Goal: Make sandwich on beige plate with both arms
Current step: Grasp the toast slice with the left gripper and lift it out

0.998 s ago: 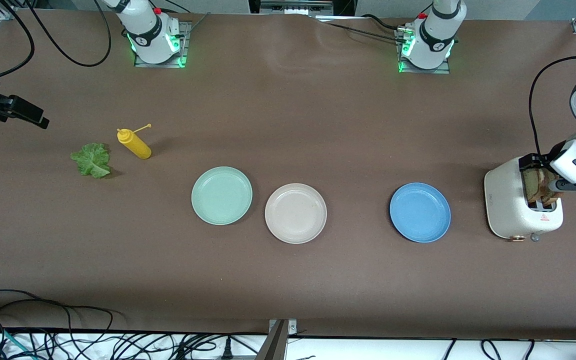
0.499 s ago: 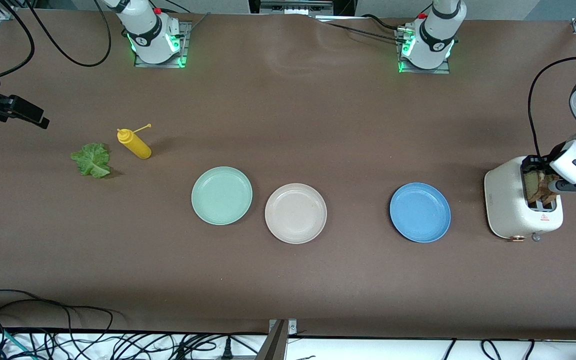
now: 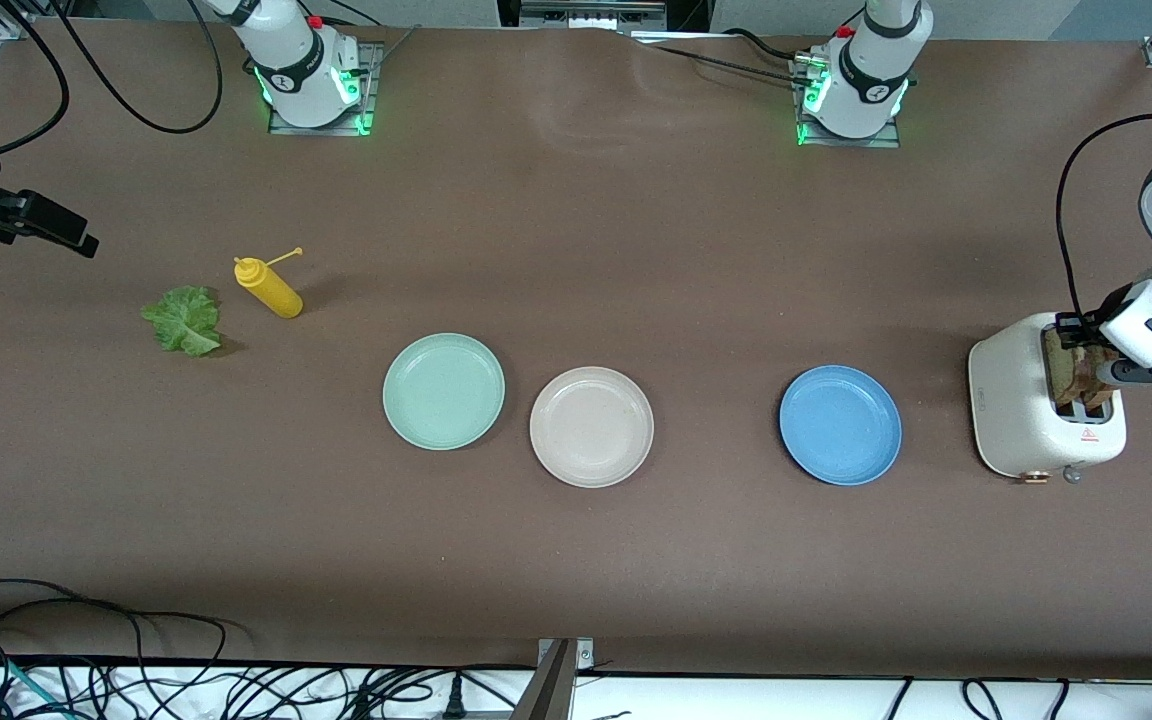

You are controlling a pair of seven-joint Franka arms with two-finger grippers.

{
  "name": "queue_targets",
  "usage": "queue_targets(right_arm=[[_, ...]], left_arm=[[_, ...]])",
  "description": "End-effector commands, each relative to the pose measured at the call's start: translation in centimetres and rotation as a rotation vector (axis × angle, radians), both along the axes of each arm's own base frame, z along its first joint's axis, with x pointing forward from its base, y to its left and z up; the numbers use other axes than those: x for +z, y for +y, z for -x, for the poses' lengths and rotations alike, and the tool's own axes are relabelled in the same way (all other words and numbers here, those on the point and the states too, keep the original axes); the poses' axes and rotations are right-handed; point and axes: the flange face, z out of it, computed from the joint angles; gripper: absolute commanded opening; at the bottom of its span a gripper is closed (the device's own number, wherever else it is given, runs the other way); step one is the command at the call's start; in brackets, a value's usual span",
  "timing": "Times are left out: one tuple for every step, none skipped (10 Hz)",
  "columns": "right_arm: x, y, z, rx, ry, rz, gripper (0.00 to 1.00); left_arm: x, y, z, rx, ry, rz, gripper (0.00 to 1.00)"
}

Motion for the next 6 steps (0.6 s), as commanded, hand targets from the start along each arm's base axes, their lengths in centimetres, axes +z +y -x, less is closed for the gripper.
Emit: queue_targets(right_arm=[[0.3, 0.0, -0.1, 0.011, -0.001, 0.000, 1.00], [0.3, 0.0, -0.1, 0.011, -0.001, 0.000, 1.00], [0.3, 0.0, -0.1, 0.011, -0.001, 0.000, 1.00], [0.3, 0.0, -0.1, 0.011, -0.001, 0.000, 1.00], [0.3, 0.0, -0.1, 0.011, -0.001, 0.000, 1.00], [0.3, 0.0, -0.1, 0.011, -0.001, 0.000, 1.00]], left_arm=[[3.1, -0.3, 0.1, -0.025, -0.024, -0.023, 0.00], [4.8, -0.9, 0.5, -0.028, -0.019, -0.019, 0.00], [6.6, -1.2, 1.0, -0.026, -0.028, -0.015, 0.00], [8.3, -1.9, 1.6, -0.032, -0.033, -0.013, 0.00], [10.1, -2.5, 2.0, -0.037, -0.031, -0.010, 0.00], [11.7, -3.0, 2.3, -0.035, -0.024, 0.003, 0.00]])
